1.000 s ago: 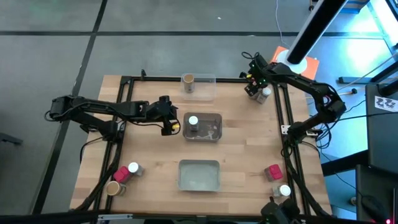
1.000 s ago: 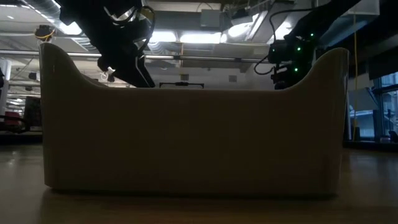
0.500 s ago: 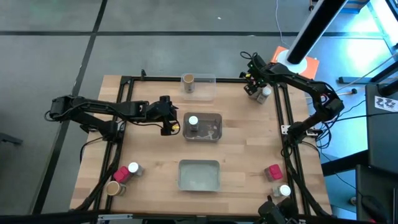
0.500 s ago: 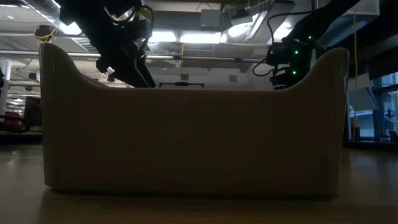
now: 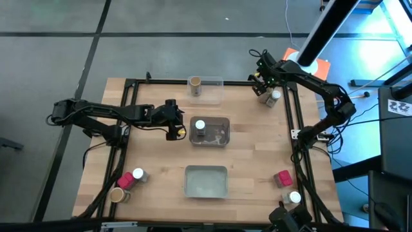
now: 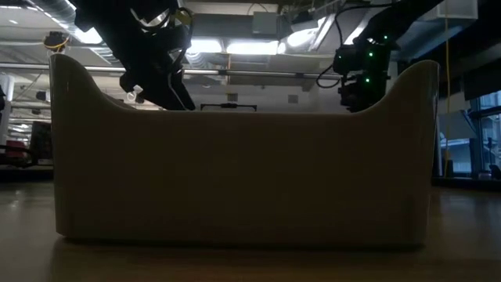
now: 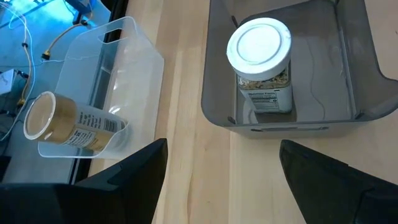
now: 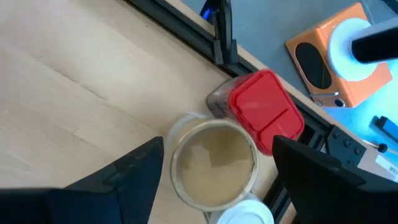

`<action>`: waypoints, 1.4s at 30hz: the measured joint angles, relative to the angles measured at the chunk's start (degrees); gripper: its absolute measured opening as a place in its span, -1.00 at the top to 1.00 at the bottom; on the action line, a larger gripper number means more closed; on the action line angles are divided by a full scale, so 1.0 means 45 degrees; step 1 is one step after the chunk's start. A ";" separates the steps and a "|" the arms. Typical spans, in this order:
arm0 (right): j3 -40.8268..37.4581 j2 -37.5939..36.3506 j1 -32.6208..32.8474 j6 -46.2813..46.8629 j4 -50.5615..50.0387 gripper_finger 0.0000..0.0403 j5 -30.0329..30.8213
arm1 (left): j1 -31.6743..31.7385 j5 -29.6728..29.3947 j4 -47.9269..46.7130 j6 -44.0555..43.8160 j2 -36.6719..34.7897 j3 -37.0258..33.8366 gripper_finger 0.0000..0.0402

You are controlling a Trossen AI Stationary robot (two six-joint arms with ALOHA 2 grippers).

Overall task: Sort spices by type
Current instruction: Put the top gold seasoning bottle into the transparent bin

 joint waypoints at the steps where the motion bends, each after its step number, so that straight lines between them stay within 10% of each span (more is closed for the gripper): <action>1: 0.0000 0.0000 0.0000 -0.0003 -0.0083 -0.48 0.0006 | 0.0000 0.0000 -0.0001 0.0008 0.0000 0.0000 -0.46; 33: -0.0253 0.0000 -0.0015 0.0672 -0.0397 -0.49 0.0406 | 0.0000 0.0000 0.0023 0.0285 0.0000 0.0000 -0.46; 42: -0.0228 0.0002 -0.0015 0.0370 -0.0397 -0.95 0.0090 | 0.0001 0.0000 0.0024 0.0355 0.0000 0.0000 -0.46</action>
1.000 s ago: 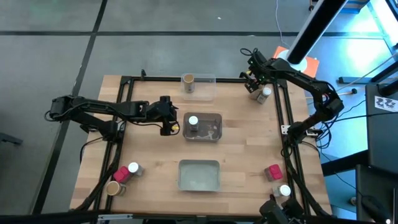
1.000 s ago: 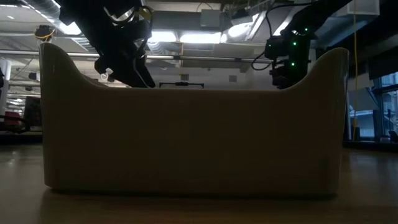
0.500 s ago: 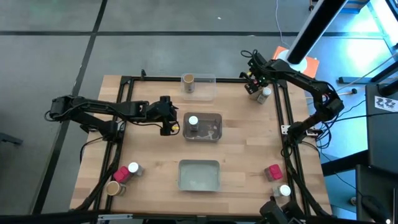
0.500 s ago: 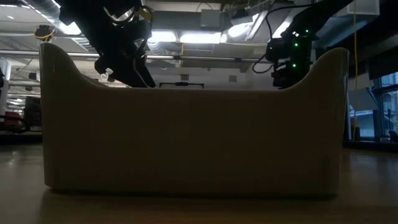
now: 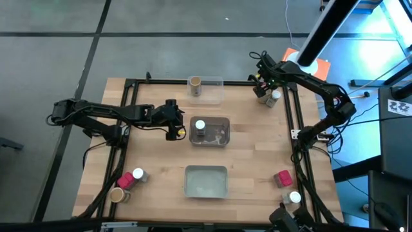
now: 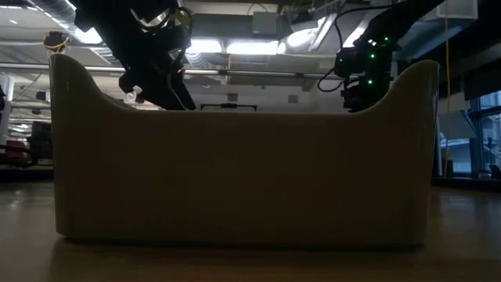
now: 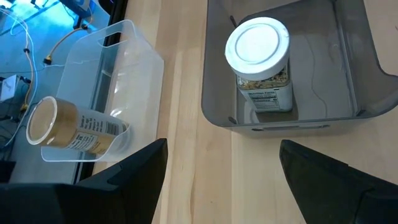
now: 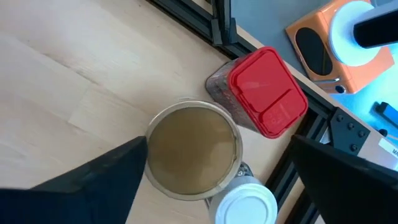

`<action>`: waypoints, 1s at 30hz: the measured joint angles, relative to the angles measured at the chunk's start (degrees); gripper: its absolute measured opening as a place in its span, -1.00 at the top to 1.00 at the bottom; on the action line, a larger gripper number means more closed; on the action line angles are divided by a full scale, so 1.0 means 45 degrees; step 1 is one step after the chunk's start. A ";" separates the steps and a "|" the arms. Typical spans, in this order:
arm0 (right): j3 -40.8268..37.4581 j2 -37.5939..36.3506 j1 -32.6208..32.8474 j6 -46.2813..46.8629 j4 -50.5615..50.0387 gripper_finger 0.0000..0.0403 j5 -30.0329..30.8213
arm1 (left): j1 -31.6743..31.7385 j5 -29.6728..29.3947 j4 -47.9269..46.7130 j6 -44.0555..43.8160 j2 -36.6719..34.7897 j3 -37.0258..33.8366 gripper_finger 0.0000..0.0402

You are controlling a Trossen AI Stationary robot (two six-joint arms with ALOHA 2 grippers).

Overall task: Sort spices by type
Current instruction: Put the top gold seasoning bottle into the transparent bin

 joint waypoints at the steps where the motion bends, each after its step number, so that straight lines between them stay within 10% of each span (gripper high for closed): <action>1: 0.0000 -0.0002 0.0000 -0.0051 0.0002 -0.93 0.0000 | -0.0001 0.0000 0.0003 0.0009 0.0000 0.0000 -0.46; 30: -0.0490 0.0003 0.0000 -0.0263 0.0343 -0.69 0.0316 | 0.0004 0.0000 0.0101 0.0066 0.0000 0.0000 -0.46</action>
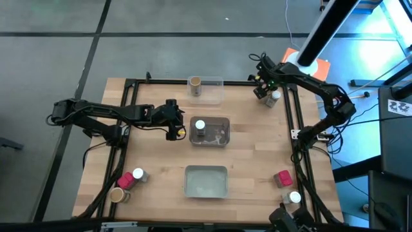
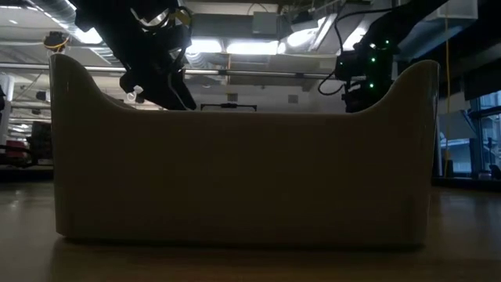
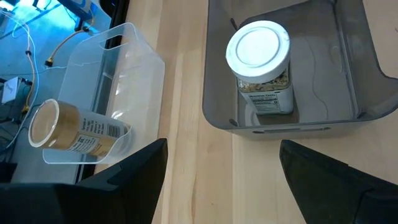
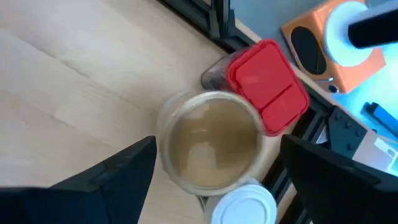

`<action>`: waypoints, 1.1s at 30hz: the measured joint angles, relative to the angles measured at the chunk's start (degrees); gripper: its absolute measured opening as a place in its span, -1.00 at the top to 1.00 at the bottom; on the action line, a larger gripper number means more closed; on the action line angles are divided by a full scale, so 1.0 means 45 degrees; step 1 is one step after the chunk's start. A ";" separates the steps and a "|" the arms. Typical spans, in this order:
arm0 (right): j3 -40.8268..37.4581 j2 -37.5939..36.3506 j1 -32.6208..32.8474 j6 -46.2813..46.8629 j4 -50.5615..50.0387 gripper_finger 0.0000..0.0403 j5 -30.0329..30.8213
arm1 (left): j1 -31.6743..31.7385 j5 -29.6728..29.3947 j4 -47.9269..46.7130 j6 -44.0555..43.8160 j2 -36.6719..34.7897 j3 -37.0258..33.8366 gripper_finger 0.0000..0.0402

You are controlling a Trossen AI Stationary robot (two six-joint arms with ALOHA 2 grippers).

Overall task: Sort spices by type
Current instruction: Put the top gold seasoning bottle into the transparent bin

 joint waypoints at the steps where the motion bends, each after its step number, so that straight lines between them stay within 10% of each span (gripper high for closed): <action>1: -0.0125 0.0000 0.0000 0.0004 0.0090 -0.69 -0.0043 | 0.0000 0.0000 0.0000 0.0000 0.0000 0.0000 -0.46; 33: -0.0322 0.0743 0.0234 -0.0178 0.1260 -0.42 -0.1287 | -0.0005 0.0000 -0.0004 -0.0005 0.0000 0.0005 -0.46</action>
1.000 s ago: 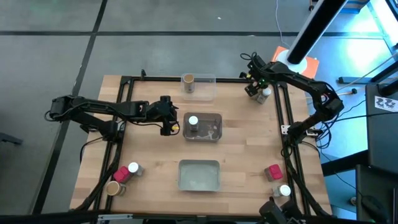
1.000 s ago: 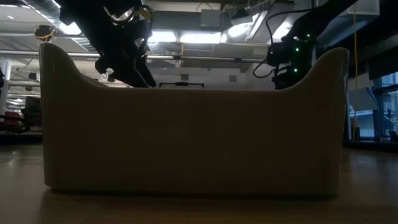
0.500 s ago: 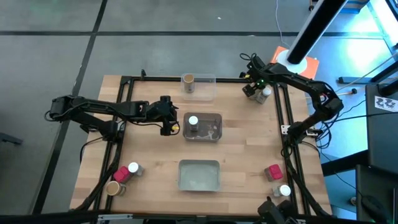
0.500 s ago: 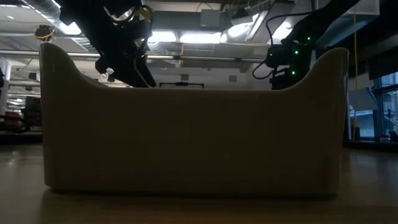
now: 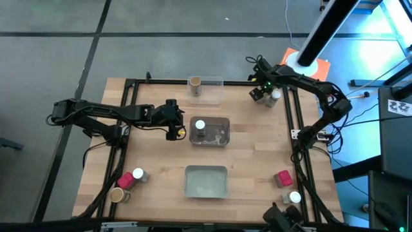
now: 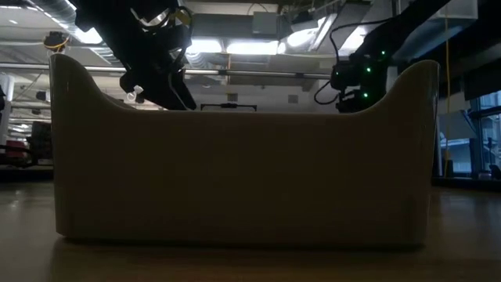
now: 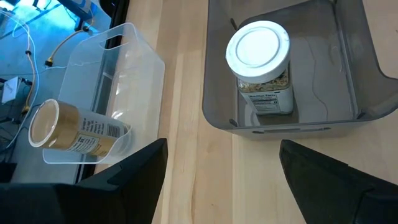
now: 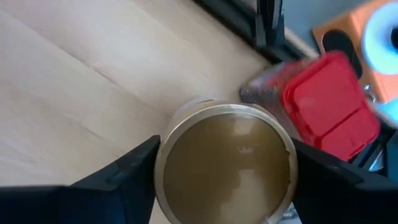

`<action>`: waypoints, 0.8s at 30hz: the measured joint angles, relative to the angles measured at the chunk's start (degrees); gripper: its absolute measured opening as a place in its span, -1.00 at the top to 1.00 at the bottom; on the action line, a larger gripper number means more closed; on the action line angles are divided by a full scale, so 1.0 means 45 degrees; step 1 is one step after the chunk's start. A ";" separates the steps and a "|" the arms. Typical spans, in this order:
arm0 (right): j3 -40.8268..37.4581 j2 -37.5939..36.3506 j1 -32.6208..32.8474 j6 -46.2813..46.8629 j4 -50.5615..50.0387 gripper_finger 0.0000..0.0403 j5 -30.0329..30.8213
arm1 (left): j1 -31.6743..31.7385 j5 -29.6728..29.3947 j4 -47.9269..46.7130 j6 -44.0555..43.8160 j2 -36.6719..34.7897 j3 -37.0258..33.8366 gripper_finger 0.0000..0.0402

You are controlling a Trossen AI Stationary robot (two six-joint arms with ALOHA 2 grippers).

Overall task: Sort spices by type
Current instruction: Put the top gold seasoning bottle into the transparent bin

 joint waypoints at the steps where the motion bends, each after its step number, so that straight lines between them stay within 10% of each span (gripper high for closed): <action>1: 0.0180 0.0000 0.0096 -0.0107 -0.0010 -0.42 0.0010 | 0.0000 0.0001 0.0000 0.0000 0.0000 0.0000 -0.46; 24: 0.3653 0.0152 0.3647 -0.0320 0.2742 -0.42 -0.1305 | 0.0010 -0.0005 -0.1450 -0.0184 0.0000 0.0000 -0.46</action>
